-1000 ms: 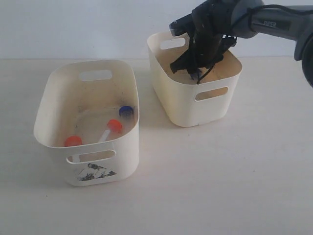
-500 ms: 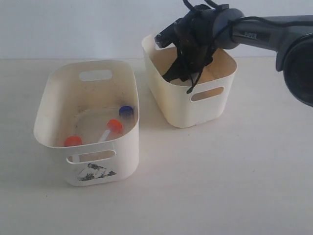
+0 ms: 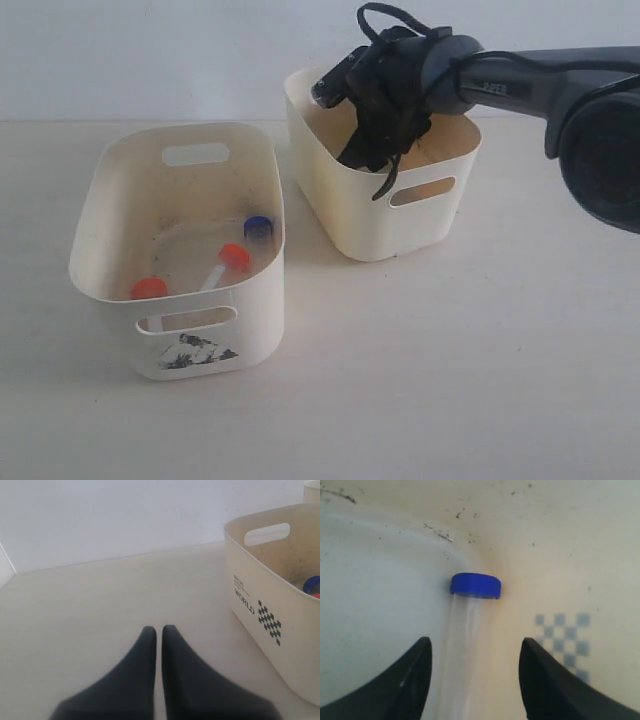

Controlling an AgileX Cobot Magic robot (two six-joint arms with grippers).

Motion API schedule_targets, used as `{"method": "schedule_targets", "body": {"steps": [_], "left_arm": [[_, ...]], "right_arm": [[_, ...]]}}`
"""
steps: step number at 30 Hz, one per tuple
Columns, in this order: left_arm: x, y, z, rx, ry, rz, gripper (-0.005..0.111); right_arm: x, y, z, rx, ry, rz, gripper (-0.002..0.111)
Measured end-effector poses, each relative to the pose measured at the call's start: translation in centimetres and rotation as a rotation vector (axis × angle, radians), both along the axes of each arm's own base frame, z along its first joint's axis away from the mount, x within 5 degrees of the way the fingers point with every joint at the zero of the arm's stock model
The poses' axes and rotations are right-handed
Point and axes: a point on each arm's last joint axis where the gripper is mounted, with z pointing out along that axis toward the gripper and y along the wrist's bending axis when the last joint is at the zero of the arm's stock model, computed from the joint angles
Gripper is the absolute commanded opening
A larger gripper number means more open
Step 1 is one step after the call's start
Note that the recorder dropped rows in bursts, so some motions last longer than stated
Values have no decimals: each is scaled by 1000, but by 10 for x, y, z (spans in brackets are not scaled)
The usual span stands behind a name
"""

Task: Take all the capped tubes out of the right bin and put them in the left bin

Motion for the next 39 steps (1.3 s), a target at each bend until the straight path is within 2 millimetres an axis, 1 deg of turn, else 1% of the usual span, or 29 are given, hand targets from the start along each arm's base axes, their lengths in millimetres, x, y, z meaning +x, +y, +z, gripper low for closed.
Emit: {"method": "schedule_targets", "body": {"steps": [11,13,16,17,18,26,30,33,39], "left_arm": [[0,0,0,0,0,0,4],[0,0,0,0,0,0,4],[0,0,0,0,0,0,4],[0,0,0,0,0,0,4],[0,0,0,0,0,0,4],[0,0,0,0,0,0,4],[0,0,0,0,0,0,4],[0,0,0,0,0,0,4],[0,0,0,0,0,0,4]], "right_arm": [[3,-3,-8,-57,5,6,51],[2,-4,-8,-62,9,9,50],[2,-5,-8,-77,11,12,21],[2,-5,-9,-86,11,14,7],[2,-6,-9,-99,14,15,0],[2,-8,-11,-135,22,24,0],[-1,-7,0,-91,18,5,0],[-4,-6,14,-55,6,-14,0],[-9,-8,60,4,-79,-45,0]]}}
